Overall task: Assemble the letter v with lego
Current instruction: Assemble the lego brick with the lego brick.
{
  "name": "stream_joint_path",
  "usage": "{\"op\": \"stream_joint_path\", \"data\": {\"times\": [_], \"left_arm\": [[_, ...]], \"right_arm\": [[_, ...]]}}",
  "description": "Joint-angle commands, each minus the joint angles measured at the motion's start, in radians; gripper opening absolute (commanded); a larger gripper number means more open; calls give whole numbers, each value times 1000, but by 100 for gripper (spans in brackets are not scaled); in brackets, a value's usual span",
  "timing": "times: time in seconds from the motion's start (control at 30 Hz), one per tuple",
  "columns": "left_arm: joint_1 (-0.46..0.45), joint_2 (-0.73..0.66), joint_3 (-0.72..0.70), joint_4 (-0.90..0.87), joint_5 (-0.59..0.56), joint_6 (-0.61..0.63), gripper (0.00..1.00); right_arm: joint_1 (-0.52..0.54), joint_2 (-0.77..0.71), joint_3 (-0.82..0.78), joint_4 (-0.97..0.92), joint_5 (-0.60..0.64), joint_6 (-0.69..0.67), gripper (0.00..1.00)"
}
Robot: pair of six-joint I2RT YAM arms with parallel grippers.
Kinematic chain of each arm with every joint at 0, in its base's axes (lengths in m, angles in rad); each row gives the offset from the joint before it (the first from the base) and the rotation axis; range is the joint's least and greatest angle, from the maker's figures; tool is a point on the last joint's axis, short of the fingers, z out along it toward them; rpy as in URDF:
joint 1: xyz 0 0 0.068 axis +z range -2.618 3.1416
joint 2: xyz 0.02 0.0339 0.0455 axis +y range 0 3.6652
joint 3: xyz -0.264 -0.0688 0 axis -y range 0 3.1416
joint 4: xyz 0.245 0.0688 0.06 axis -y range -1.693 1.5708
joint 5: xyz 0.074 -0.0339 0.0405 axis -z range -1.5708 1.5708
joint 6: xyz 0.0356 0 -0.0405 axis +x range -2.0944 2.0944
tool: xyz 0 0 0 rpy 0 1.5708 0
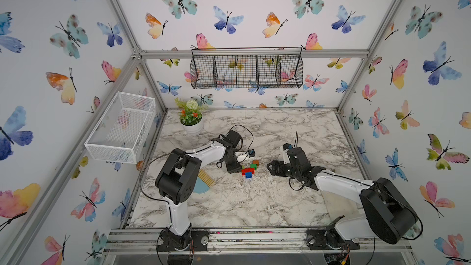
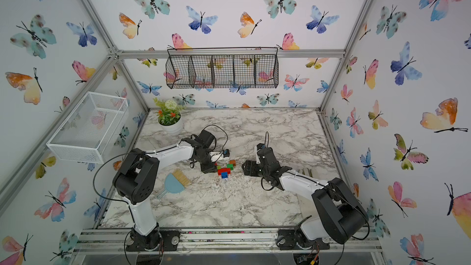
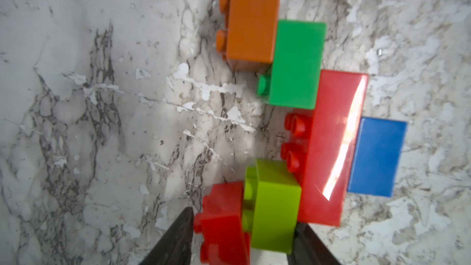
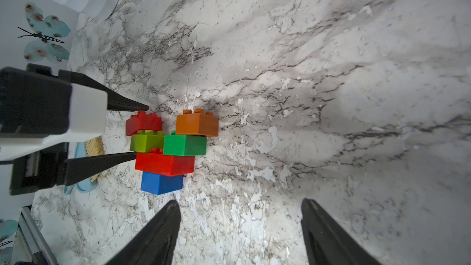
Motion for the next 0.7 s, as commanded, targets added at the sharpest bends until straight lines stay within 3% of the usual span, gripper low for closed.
{"op": "stream_joint_path", "data": {"times": [0.0, 0.4, 0.67], "left_arm": [[-5, 20, 23, -27, 16, 5, 58], [-9, 17, 26, -39, 47, 9, 55], [-10, 19, 23, -43, 54, 11, 55]], "right_arm": [[-5, 15, -13, 22, -19, 6, 78], [-4, 37, -21, 26, -104, -83, 74], [64, 107, 34, -62, -34, -165, 76]]}}
